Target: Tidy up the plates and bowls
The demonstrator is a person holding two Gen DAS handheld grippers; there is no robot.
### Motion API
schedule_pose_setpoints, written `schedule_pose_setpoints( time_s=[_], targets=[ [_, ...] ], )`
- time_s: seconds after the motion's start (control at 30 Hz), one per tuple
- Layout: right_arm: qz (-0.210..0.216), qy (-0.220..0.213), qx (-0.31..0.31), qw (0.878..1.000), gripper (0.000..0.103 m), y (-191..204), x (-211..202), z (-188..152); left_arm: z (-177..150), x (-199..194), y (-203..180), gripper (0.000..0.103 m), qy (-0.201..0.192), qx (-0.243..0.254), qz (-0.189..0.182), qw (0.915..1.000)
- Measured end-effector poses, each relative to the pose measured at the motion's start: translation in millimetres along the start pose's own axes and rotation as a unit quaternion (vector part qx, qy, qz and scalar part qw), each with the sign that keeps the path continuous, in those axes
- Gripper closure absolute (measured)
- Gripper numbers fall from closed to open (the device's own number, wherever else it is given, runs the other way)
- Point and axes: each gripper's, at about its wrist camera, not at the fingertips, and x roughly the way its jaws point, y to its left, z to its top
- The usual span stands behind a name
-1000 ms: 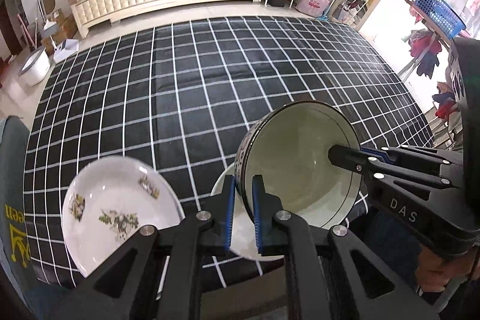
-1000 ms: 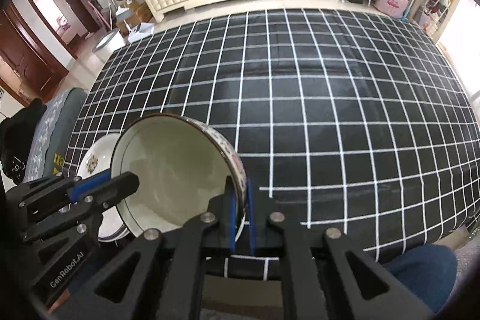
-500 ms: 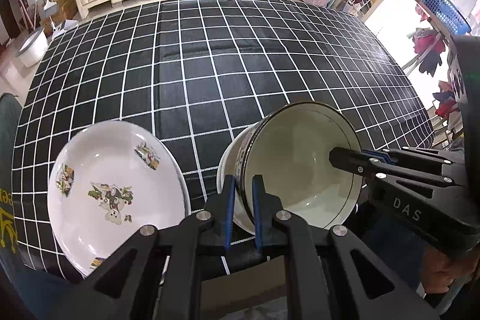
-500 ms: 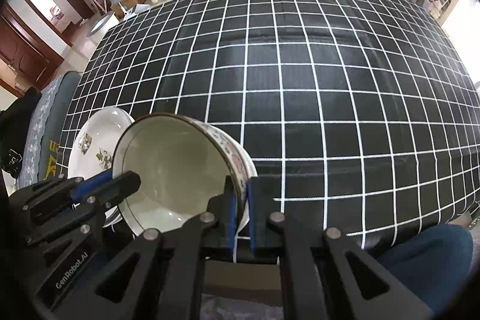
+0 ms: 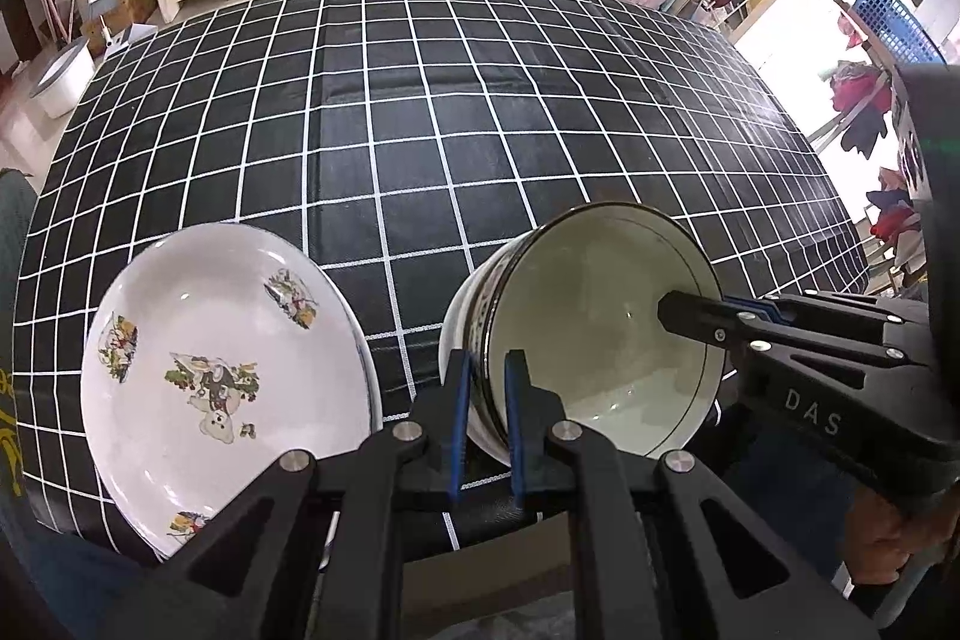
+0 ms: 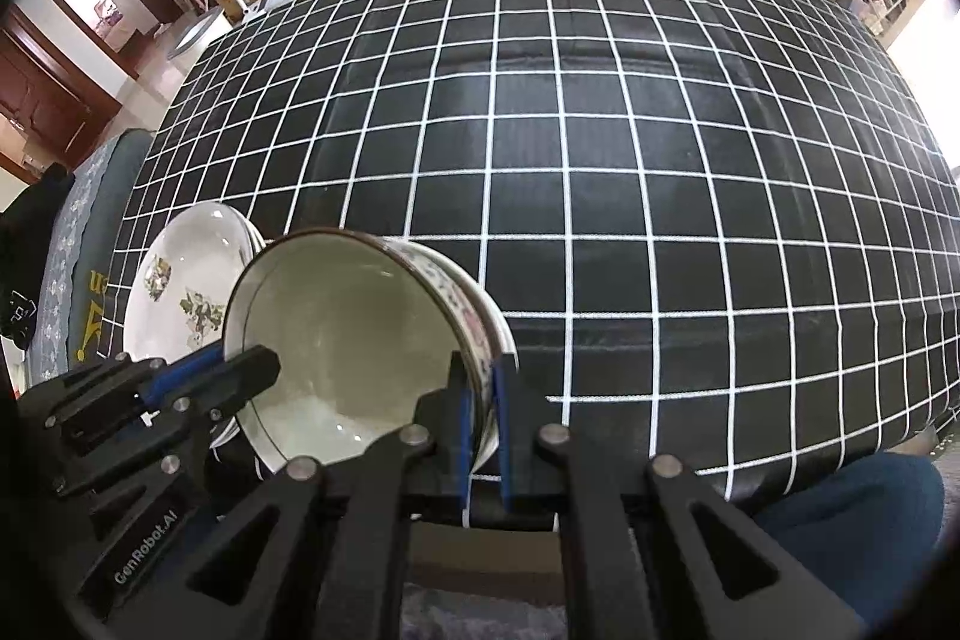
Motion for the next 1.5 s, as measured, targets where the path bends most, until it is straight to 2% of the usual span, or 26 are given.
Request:
schedule_pose_setpoints(
  time_s=[0.13, 0.37, 0.47, 0.7, 0.8, 0.9, 0.93, 0.97, 1.0, 1.13, 1.37, 1.5],
  targets=[
    [-0.007, -0.005, -0.007, 1.000, 0.091, 1.3, 0.1, -0.1, -0.7, -2.4, -1.4, 0.093, -0.004, 0.003, 0.001, 1.0000],
    [0.005, -0.016, -0.004, 1.000, 0.091, -2.8, -4.4, -1.3, -2.1, -5.6, 0.9, 0.093, -0.013, -0.001, 0.006, 0.9999],
    [-0.003, -0.033, -0.016, 0.999, 0.087, -1.5, -10.4, -3.0, -3.5, -9.2, 0.2, 0.093, -0.022, 0.005, 0.010, 0.9997],
    [-0.028, -0.072, -0.022, 0.997, 0.063, -1.3, -25.5, -2.3, -6.0, -20.6, 0.6, 0.081, -0.037, 0.009, 0.006, 0.9992],
    [-0.027, -0.082, -0.016, 0.996, 0.058, -5.3, -32.7, -2.0, -8.3, -26.5, 0.9, 0.071, -0.042, 0.006, -0.005, 0.9991],
    [-0.033, -0.094, -0.014, 0.995, 0.052, -6.8, -39.6, -2.9, -8.7, -33.3, 3.4, 0.071, -0.045, 0.002, -0.012, 0.9989],
    [-0.034, -0.098, -0.014, 0.995, 0.050, -7.6, -41.6, -3.3, -9.0, -35.3, 4.9, 0.068, -0.044, 0.001, -0.018, 0.9989],
    [-0.036, -0.101, -0.015, 0.994, 0.049, -8.2, -43.2, -3.8, -9.2, -36.6, 5.2, 0.060, -0.043, 0.000, -0.022, 0.9988],
    [-0.038, -0.103, -0.015, 0.994, 0.047, -7.7, -43.5, -4.2, -9.4, -37.8, 6.0, 0.059, -0.044, 0.000, -0.025, 0.9987],
    [-0.039, -0.101, -0.012, 0.994, 0.045, -9.8, -37.7, -3.5, -11.6, -36.6, 8.1, 0.059, -0.044, -0.002, -0.024, 0.9988],
    [-0.030, -0.073, 0.003, 0.997, 0.042, -19.3, -13.2, 5.5, -11.9, -25.3, 17.4, 0.058, -0.035, -0.021, -0.032, 0.9986],
    [-0.020, -0.076, -0.001, 0.997, 0.042, -16.7, -16.3, 5.9, -9.6, -24.9, 18.2, 0.058, -0.033, -0.021, -0.026, 0.9989]
  ],
)
